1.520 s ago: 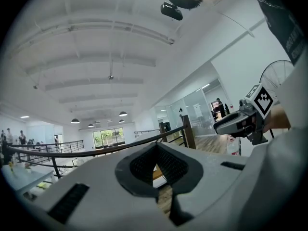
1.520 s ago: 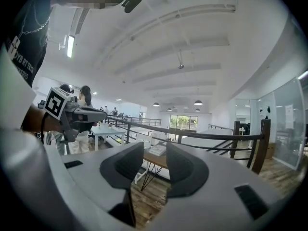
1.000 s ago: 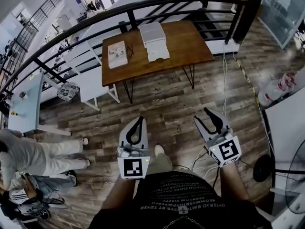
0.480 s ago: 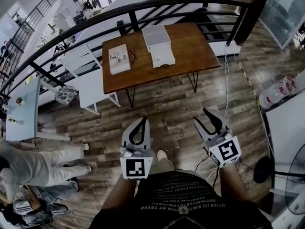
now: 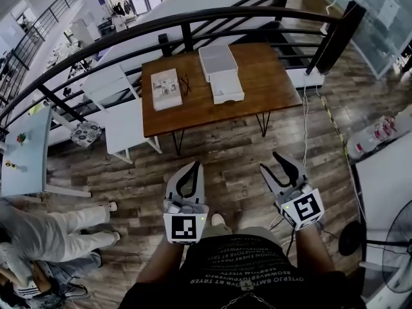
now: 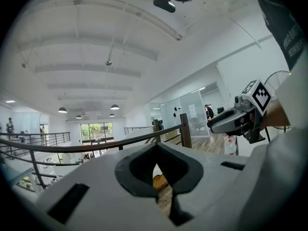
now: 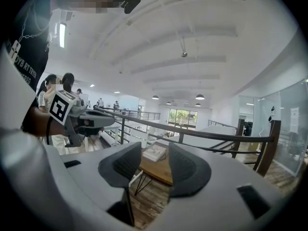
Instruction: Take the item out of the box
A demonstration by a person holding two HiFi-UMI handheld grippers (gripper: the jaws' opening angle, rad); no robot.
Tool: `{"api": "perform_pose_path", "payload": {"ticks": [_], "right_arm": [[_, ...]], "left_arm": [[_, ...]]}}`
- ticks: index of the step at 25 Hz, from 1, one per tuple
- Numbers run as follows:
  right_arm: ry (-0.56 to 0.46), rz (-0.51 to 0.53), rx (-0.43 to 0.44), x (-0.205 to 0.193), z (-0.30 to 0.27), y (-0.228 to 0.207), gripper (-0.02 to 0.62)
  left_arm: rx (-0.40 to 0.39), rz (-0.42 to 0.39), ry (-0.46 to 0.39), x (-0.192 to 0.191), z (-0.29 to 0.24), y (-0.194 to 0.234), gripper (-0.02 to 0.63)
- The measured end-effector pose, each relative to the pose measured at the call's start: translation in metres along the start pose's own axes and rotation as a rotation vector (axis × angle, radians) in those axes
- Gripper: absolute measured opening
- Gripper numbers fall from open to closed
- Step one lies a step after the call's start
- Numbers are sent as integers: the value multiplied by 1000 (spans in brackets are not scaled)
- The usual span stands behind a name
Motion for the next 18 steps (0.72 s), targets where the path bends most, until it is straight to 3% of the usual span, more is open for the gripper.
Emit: {"api": "perform_pose_path", "payload": {"ticks": [5,18], "right_arm": [[-22,8,-9,14,-10,0,175],[9,12,2,15,-29,0,175]], "left_arm": [[-27,-44,7,2,2,6,5],[-3,-32,15,-1,-2,24,5]]}}
Point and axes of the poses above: the fingertips, and each gripper's own axes: z backward along the fingers, y to its left, x out of its top, the point moved 5 cm from there along z, backward along the fingers, and after that the axes turned 1 degree about z, right-handed, at the moved point
